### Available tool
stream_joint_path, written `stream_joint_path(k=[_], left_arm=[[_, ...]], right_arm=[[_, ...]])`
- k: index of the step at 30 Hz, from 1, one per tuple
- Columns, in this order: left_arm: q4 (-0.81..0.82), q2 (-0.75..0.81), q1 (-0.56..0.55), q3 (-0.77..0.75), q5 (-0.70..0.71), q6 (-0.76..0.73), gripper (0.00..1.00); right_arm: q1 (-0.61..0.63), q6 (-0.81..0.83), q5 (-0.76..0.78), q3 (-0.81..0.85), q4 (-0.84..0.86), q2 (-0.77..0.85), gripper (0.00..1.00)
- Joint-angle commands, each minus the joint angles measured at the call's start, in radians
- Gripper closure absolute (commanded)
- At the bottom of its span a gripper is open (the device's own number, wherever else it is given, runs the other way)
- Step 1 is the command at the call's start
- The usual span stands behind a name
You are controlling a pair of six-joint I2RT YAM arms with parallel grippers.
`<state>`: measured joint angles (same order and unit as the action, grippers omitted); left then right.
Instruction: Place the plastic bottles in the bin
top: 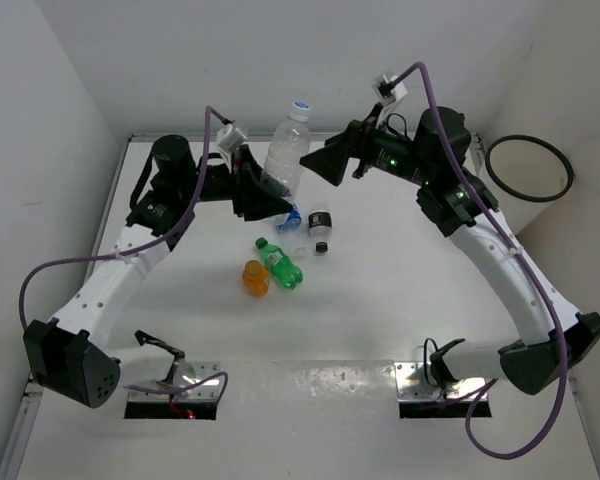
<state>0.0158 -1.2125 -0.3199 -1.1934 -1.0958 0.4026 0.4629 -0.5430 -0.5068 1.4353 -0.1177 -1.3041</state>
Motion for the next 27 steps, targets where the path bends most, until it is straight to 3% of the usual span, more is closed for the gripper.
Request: stream_joint_path(k=[1, 8, 12, 13, 15, 16, 18, 19, 21, 22, 24, 25, 27], left_arm=[[0.173, -0.004, -0.047, 0.024, -0.024, 0.183, 0.98], [0.208, -0.025, -0.084, 0.034, -0.024, 0.208, 0.98], [0.217, -0.036, -0.123, 0.034, -0.024, 0.217, 0.93], [0.217, -0.036, -0.123, 0.034, -0.024, 0.217, 0.78], [0.193, -0.045, -0.123, 0.015, 0.002, 0.200, 0.60], [0.153, -0.056, -0.123, 0.015, 0.002, 0.176, 0.37], [0.097, -0.065, -0.123, -0.015, 0.048, 0.148, 0.16], [0.016, -0.065, -0.101, -0.040, 0.081, 0.095, 0.05], [-0.058, -0.065, -0.062, -0.069, 0.112, 0.032, 0.00], [-0.185, -0.080, -0.018, -0.122, 0.157, -0.067, 0.00], [-0.308, -0.102, 0.024, -0.169, 0.221, -0.175, 0.00], [-0.400, -0.111, 0.059, -0.184, 0.278, -0.274, 0.00], [-0.444, -0.121, 0.091, -0.184, 0.324, -0.349, 0.00]], right_arm=[[0.049, -0.029, -0.001, 0.095, 0.055, -0.026, 0.00], [0.082, -0.051, -0.021, 0.100, 0.067, -0.052, 0.03], [0.085, -0.054, -0.012, 0.111, 0.059, -0.073, 0.22], [0.086, -0.052, -0.004, 0.112, 0.053, -0.075, 0.28], [0.082, -0.051, -0.002, 0.117, 0.043, -0.084, 0.36], [0.082, -0.045, -0.010, 0.116, 0.035, -0.084, 0.51], [0.073, -0.013, 0.002, 0.093, 0.012, -0.067, 0.73], [0.059, -0.009, 0.008, 0.085, 0.006, -0.052, 0.90], [-0.013, 0.003, 0.027, 0.077, -0.005, -0.024, 0.99], [-0.082, 0.003, 0.028, 0.076, -0.025, -0.005, 1.00], [-0.234, 0.038, 0.021, 0.085, -0.046, 0.026, 1.00], [-0.403, 0.060, 0.011, 0.124, -0.074, 0.025, 1.00], [-0.517, 0.147, 0.020, 0.158, -0.108, 0.016, 1.00]])
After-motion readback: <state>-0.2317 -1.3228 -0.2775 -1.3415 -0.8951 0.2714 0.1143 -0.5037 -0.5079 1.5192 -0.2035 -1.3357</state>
